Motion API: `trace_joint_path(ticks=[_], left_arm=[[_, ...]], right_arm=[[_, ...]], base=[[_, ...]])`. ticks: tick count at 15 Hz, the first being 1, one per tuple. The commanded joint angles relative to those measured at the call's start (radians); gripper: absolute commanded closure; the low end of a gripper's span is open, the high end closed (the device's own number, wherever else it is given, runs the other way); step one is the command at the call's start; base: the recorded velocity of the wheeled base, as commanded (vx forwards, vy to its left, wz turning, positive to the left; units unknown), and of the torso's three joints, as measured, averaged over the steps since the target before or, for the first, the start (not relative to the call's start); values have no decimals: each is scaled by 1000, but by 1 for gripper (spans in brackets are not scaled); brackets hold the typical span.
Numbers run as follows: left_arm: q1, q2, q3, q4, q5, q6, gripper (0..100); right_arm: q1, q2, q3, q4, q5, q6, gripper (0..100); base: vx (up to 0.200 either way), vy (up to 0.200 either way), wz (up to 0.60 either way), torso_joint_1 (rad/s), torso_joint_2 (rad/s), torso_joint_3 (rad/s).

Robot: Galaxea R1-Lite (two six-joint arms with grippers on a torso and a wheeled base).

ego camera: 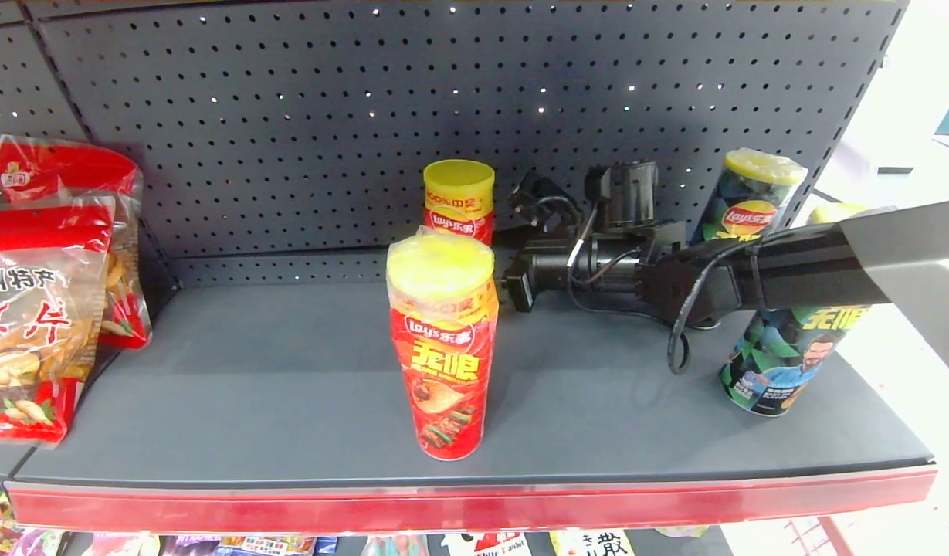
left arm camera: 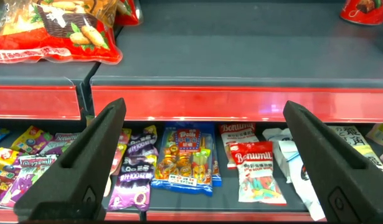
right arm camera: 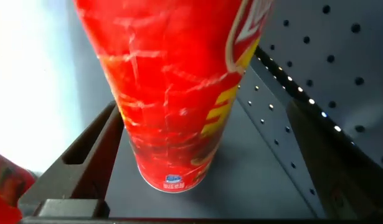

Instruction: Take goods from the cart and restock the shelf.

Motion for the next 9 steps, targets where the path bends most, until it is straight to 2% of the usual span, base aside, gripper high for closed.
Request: trace_joint_path(ticks=[1, 4, 9], left_arm=[[0, 0, 0, 1, 1, 0, 0], [0, 0, 0, 1, 1, 0, 0], [0, 0, 0, 1, 1, 0, 0]], right_arm=[[-4, 7, -2, 0, 4, -5, 0], [-5, 1, 13, 0, 58, -32, 0], [21, -1, 6, 0, 63, -24, 0]], base=[[0, 0, 0, 0, 0, 0], [0, 0, 0, 0, 0, 0], [0, 0, 0, 0, 0, 0]])
